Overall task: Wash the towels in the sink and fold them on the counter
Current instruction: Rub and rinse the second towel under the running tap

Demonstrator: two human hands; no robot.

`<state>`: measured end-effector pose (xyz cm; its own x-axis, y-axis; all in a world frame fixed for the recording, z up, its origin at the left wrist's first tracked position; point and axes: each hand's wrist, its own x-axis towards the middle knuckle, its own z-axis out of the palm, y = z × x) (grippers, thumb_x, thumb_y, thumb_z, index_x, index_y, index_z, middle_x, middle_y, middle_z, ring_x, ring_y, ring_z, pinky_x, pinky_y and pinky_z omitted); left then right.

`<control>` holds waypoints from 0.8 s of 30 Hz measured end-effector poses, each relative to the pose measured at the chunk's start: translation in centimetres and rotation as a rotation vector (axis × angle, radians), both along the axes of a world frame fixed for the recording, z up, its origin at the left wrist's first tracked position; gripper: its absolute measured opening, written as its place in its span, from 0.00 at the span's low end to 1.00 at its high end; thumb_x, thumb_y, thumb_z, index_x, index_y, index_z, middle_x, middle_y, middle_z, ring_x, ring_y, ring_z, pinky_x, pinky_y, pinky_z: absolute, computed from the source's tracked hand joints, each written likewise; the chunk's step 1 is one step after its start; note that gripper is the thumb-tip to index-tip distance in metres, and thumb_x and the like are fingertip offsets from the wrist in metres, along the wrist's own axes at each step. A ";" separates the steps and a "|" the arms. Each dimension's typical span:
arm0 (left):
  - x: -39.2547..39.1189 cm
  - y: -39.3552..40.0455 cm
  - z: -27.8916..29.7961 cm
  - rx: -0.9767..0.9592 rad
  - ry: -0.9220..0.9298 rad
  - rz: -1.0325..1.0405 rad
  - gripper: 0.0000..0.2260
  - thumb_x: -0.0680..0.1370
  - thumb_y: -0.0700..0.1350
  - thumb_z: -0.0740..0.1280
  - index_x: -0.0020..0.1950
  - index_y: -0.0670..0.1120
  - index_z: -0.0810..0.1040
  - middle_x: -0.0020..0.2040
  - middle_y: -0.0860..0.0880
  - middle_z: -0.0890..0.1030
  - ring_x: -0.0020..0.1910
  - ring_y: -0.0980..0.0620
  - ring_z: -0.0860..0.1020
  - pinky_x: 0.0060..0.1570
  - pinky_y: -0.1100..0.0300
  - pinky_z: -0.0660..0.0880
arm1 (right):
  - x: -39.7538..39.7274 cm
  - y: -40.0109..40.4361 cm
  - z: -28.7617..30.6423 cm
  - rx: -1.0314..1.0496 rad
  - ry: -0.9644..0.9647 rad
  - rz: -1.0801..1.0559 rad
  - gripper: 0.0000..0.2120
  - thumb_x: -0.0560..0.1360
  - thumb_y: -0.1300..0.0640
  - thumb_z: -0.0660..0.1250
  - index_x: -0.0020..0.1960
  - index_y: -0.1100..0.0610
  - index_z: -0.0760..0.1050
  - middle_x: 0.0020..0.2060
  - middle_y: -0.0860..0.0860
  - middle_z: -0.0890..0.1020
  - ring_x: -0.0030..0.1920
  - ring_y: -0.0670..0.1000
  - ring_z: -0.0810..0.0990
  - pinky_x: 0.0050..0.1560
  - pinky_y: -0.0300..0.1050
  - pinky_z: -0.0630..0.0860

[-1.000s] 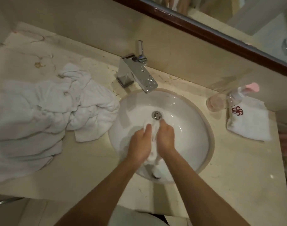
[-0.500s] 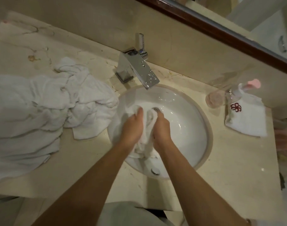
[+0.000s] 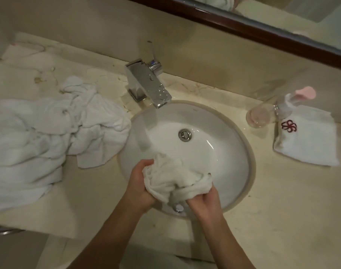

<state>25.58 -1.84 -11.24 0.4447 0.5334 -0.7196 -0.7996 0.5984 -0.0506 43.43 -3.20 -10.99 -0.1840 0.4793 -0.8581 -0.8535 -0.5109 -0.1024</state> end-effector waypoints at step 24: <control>3.0 5.7 2.8 0.341 1.290 -0.589 0.14 0.85 0.48 0.56 0.64 0.42 0.74 0.50 0.48 0.79 0.46 0.53 0.76 0.48 0.58 0.74 | -5.2 7.3 0.6 0.564 -0.865 0.822 0.11 0.82 0.52 0.62 0.42 0.53 0.71 0.38 0.49 0.77 0.41 0.50 0.75 0.46 0.46 0.72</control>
<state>28.59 3.87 -8.46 -0.1886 0.7291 -0.6580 0.1815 0.6843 0.7063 38.20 4.14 -10.34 -0.0875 0.8200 -0.5657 0.1314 -0.5534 -0.8225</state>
